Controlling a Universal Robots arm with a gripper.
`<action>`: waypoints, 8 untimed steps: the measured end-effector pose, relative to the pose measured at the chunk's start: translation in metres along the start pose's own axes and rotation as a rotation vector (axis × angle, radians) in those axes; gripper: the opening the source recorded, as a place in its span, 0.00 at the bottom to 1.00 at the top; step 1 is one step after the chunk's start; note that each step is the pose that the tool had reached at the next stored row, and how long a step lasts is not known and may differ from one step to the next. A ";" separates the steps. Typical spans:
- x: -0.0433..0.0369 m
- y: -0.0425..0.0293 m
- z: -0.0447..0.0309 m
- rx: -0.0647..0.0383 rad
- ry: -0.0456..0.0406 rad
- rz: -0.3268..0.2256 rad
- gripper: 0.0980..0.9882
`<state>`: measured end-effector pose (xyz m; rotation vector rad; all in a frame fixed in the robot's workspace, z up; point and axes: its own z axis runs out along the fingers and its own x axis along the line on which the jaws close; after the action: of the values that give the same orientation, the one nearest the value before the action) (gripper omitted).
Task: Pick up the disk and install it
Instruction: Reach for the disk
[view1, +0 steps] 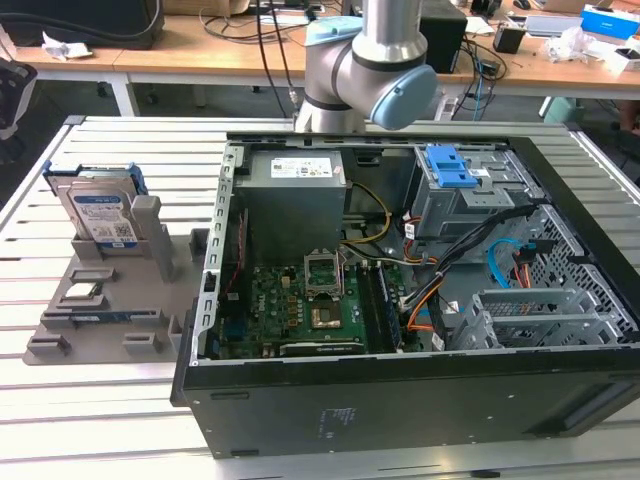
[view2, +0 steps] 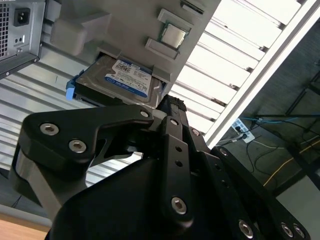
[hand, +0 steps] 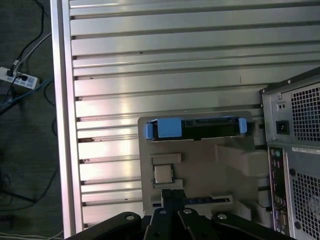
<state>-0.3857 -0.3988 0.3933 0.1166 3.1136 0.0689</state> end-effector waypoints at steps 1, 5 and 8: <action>0.0019 -0.0002 0.0000 0.000 0.0000 0.000 0.01; 0.0070 -0.0005 -0.0002 0.000 0.0001 0.000 0.01; 0.0135 -0.0010 -0.0004 0.000 0.0001 0.000 0.01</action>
<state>-0.3993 -0.3989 0.3933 0.1165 3.1137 0.0689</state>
